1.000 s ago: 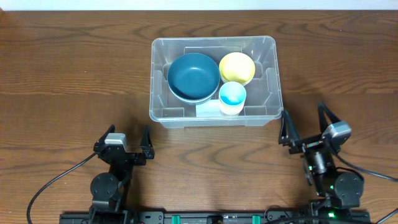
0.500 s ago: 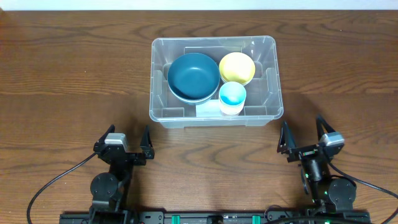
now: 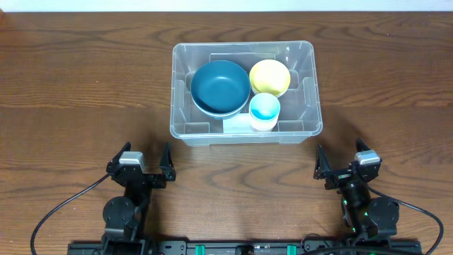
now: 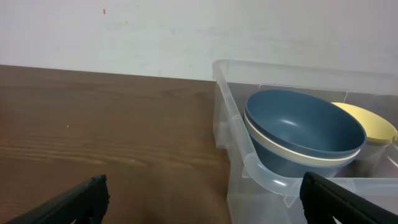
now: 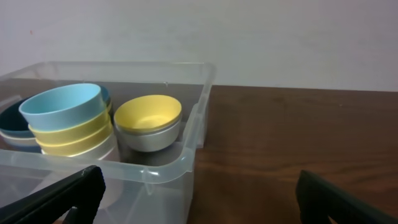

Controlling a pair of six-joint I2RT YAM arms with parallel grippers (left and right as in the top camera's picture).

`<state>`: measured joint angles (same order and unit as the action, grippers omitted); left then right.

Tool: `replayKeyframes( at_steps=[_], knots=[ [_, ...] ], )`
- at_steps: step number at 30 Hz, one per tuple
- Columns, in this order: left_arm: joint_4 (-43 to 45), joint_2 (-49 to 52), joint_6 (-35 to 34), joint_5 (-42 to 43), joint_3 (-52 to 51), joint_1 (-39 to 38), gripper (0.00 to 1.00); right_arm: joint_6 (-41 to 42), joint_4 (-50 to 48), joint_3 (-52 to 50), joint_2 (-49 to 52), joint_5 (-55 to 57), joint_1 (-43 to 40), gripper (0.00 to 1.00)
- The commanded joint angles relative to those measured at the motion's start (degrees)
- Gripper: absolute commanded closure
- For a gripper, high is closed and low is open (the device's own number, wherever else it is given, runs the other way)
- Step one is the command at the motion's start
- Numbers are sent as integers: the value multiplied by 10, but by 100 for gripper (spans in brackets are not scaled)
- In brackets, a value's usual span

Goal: Pack container

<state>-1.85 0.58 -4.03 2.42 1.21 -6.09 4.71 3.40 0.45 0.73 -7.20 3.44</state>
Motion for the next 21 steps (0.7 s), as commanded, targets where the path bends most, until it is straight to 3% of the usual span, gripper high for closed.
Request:
replayKeyframes(
  at_steps=[1,21],
  knots=[
    [-22,-3,8,-11,-10,3,2,-17,4,-1,-5,14,-7,1],
    [-22,-3,8,-11,-10,3,2,-37,3,-1,-5,12,-8,1]
  ],
)
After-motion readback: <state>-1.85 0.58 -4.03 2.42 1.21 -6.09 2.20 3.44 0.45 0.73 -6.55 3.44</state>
